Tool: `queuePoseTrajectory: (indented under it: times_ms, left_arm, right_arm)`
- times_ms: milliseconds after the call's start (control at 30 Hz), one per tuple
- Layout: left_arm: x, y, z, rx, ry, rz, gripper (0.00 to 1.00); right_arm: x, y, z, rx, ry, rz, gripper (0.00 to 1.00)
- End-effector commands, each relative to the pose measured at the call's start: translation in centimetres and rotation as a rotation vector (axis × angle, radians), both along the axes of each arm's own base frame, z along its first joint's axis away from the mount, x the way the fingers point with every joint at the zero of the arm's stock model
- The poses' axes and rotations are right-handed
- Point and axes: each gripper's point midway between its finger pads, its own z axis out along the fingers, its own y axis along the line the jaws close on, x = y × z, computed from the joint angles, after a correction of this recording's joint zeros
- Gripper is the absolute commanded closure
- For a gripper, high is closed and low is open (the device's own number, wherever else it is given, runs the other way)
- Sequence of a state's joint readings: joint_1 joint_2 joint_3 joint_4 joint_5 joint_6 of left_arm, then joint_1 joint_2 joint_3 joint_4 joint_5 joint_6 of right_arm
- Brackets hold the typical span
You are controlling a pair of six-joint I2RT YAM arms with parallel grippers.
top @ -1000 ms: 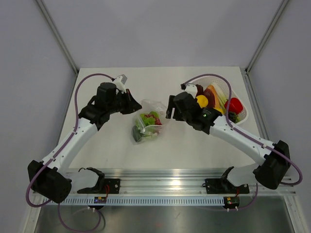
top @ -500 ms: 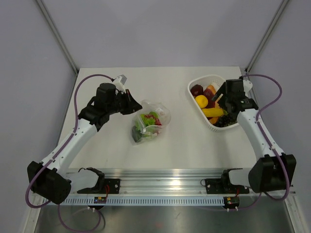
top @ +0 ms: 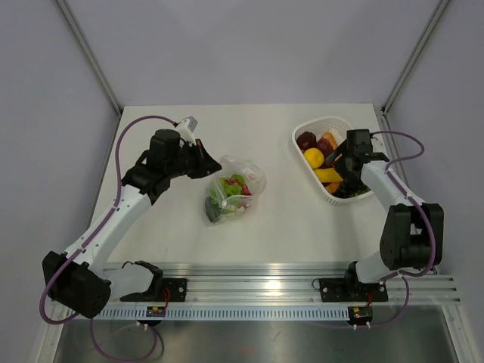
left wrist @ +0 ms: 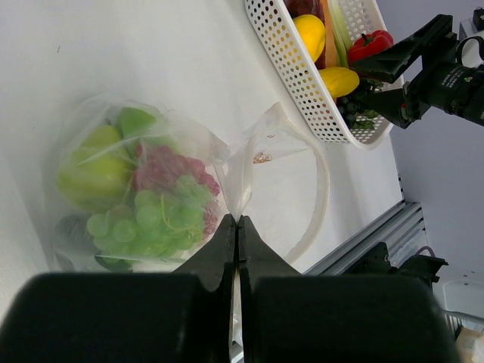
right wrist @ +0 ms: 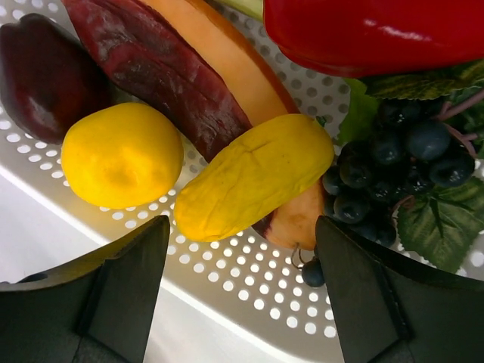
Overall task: Place the food in the zip-top bag and seal the zipper
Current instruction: Pick up the fake fruit from the bin.
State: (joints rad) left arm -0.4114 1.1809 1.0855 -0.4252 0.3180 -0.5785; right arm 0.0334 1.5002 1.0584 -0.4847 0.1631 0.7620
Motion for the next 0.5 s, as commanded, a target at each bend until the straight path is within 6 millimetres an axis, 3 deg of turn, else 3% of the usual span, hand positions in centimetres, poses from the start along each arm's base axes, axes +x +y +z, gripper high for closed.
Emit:
queuePoseTrajectory:
  times_ms: [0,167,467]
  left_arm:
    - [-0.2,-0.4,2.6,-0.038,-0.09,-0.036,1.0]
    - [-0.3,-0.4,2.4,-0.035,-0.088,-0.038,1.0]
    - [-0.4,-0.7,2.1,-0.049,-0.077,-0.049,1.0]
  right_arm:
    - [1.3,0.5,-0.3,0.053,-0.043,-0.021,0.15]
    - [1.5,1.4,-0.6,0.095,-0.06,0.014,0.2]
    - [1.8,1.5,0.7,0.07,-0.094,0.067,0.21]
